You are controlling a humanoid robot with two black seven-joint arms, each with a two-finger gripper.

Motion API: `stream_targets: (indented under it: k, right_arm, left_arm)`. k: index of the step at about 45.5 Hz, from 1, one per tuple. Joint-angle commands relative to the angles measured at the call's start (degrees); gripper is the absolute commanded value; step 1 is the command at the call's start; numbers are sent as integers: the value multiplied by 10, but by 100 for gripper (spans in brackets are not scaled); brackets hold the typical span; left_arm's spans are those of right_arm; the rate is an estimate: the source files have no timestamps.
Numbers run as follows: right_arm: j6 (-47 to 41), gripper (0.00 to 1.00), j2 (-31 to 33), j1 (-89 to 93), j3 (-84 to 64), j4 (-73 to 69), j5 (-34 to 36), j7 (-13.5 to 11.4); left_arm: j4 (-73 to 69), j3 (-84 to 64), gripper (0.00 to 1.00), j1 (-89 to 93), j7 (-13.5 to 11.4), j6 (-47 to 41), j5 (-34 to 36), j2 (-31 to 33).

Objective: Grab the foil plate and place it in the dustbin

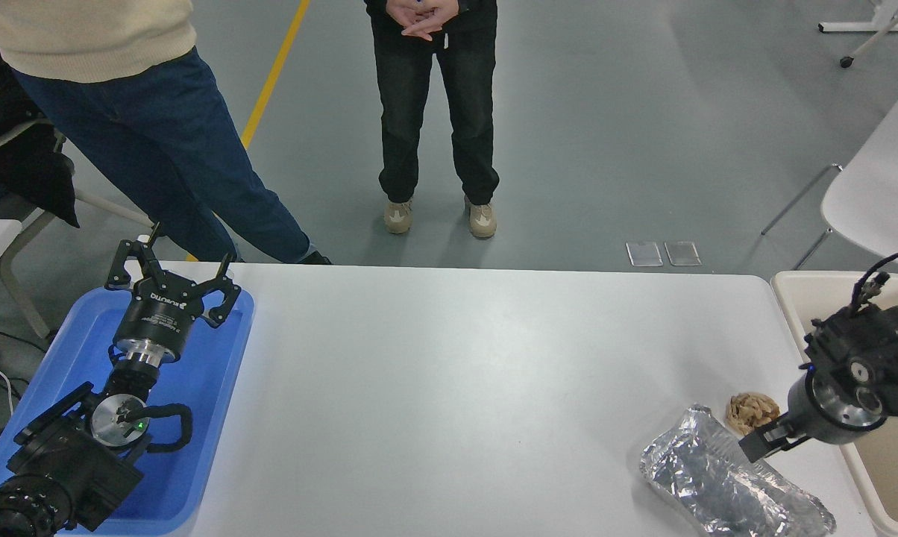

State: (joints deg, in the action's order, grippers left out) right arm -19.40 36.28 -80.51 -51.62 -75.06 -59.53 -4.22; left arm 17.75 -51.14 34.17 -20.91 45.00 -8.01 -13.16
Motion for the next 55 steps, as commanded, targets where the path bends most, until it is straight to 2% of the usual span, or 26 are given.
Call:
stream_targets:
  k: [1,10,19,27,33,36,39,43,55]
  right_arm:
    - [76,90,-13,61,16,9,-10,-2]
    - [107,89,-24,90,16,46,-9,-2]
    - [113,87,-66,132,15,91,-5,-5]
    - [121,86,-67,161,16,138,-2,-7]
    - [132,65,-67,178,16,164,-1,-7]
    - [132,43,-67,183,13,167,-1,-7]
    - [130,29,-67,184,11,166,-1,-7]
    - [125,1,-66,183,9,162,0,-6]
    - [122,0,-46,157,5,125,9,-4]
  left_arm:
    - [0,0,100,0,0,0,0,1]
    - [0,0,100,-1,0,0,0,1]
    - [0,0,100,0,0,0,-1,0]
    - [0,0,100,0,0,0,0,0]
    - [0,0,100,0,0,0,0,0]
    - [0,0,100,0,0,0,0,1]
    - [0,0,100,0,0,0,0,0]
    - [0,0,100,0,0,0,0,1]
    - [0,0,100,0,0,0,0,1]
